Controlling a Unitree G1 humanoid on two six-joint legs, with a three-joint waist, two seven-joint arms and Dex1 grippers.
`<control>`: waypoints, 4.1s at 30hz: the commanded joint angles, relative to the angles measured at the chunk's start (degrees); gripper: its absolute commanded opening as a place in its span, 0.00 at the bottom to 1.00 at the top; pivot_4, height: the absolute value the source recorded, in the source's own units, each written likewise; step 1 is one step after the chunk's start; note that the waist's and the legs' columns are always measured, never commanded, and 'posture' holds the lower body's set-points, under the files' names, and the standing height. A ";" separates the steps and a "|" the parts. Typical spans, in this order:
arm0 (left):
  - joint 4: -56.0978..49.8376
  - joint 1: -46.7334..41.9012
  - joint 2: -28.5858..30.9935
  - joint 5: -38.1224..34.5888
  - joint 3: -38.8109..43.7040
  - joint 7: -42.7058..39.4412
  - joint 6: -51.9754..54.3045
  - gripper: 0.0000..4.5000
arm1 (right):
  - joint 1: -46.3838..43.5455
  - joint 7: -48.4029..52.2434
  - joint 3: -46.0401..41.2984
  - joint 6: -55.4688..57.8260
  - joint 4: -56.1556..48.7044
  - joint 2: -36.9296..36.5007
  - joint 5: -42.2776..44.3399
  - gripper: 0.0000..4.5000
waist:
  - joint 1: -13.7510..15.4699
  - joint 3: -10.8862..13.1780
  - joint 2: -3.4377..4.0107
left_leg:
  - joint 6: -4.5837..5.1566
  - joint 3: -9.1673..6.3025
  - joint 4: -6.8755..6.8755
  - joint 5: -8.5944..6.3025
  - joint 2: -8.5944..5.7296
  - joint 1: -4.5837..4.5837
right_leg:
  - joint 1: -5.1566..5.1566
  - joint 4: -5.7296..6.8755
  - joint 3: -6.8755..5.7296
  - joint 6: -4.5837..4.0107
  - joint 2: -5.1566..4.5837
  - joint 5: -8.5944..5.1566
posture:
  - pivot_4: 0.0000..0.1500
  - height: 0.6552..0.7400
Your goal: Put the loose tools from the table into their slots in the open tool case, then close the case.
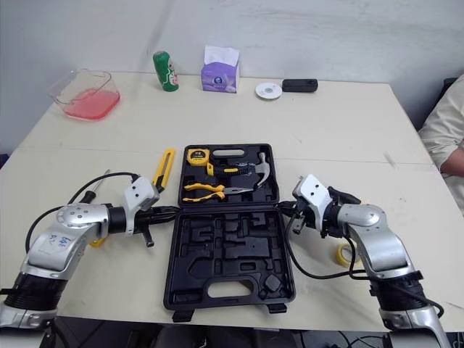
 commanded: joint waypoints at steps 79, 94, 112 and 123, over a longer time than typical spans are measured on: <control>13.97 9.38 14.78 -6.84 25.23 10.25 11.69 0.99 | -10.00 -4.67 -14.76 17.47 -23.31 -13.47 41.55 1.00 | 0.96 0.12 0.33 | 0.19 -0.89 -1.20 -0.03 -0.50 -0.05 | 0.64 -1.35 -2.35 0.00 -1.22 -0.13 | 1.00 0.82; 15.77 7.27 12.97 -5.48 23.54 11.17 10.10 0.23 | -18.39 -2.37 -7.38 17.23 -19.51 -8.03 41.22 1.00 | 1.27 0.12 0.34 | 0.29 -1.02 -0.77 -0.08 -0.47 -0.14 | 0.69 -1.12 -2.50 0.01 -1.26 -0.12 | 1.00 0.82; -18.13 -5.83 19.62 -13.52 4.40 -3.02 16.84 0.23 | -13.85 1.42 -8.00 17.06 -22.94 -15.90 38.76 1.00 | 2.55 0.14 0.33 | 0.31 -1.29 -0.29 -0.03 -0.47 -0.78 | 0.30 -0.80 -2.68 0.01 -1.22 -0.12 | 1.00 0.82; -15.14 -25.70 16.37 -1.60 -21.09 -16.39 10.98 0.23 | 1.00 1.08 -10.73 14.93 -29.18 -20.81 34.22 1.00 | 2.97 0.16 0.33 | 0.30 -1.30 -0.03 0.02 -0.39 -0.80 | 0.31 -0.69 -2.51 0.04 -0.91 -0.11 | 1.00 0.82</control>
